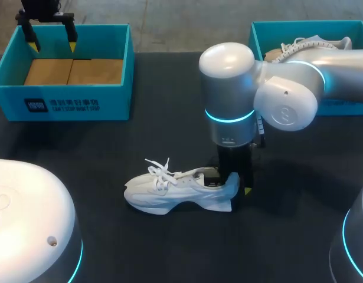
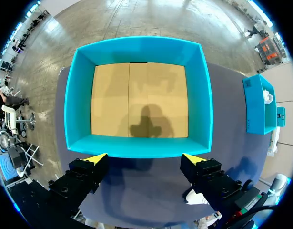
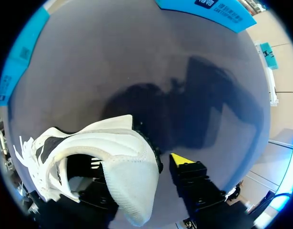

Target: Take the shoe out of the shoebox, open the shoe tongue, remove and reinsert the insole, then place the shoe into the shoebox

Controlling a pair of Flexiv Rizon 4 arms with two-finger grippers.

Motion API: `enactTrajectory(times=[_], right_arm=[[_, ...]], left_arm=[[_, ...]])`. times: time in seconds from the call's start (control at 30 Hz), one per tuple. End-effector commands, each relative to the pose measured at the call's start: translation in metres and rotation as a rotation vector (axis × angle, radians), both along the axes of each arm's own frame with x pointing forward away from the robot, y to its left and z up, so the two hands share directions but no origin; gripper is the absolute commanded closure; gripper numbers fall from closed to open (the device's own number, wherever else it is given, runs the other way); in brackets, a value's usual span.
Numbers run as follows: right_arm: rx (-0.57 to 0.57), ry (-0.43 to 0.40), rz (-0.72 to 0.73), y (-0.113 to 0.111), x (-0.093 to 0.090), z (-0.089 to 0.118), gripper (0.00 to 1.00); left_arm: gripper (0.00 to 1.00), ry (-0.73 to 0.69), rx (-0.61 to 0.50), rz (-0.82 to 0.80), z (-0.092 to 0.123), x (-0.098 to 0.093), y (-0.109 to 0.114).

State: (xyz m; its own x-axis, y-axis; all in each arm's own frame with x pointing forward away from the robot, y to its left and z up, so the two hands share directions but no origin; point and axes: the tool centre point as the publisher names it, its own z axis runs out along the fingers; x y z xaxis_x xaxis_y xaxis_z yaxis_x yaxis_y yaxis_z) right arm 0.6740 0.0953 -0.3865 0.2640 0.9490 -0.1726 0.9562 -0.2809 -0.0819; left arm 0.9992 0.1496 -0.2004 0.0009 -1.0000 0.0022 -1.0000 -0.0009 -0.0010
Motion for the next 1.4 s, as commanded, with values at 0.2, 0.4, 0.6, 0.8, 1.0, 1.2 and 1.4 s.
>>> enactTrajectory(times=[0.2,0.4,0.6,0.8,1.0,1.2,1.4], right_arm=[[0.019,-0.04,0.012,-0.001,0.0,0.021,0.0],[0.043,-0.065,0.028,0.003,0.001,0.041,0.0],[0.071,-0.098,0.056,0.0,0.001,0.063,0.0],[0.085,-0.109,0.057,-0.006,0.003,0.081,0.0],[0.125,-0.139,0.08,-0.012,0.005,0.101,0.0],[0.213,-0.197,0.147,-0.025,0.008,0.122,0.0],[0.252,-0.237,0.272,-0.036,0.012,0.128,0.0]], left_arm=[[0.0,0.001,0.001,0.0,0.0,0.0,0.0],[0.0,0.001,0.001,0.0,0.0,0.0,0.0],[0.0,0.001,0.001,0.0,0.0,0.0,0.0],[0.0,0.001,0.001,0.0,0.0,0.0,0.0],[0.0,0.001,0.001,0.0,0.0,0.0,0.0],[0.0,0.001,0.001,0.0,0.0,0.0,0.0],[0.0,0.001,0.001,0.0,0.0,0.0,0.0]])
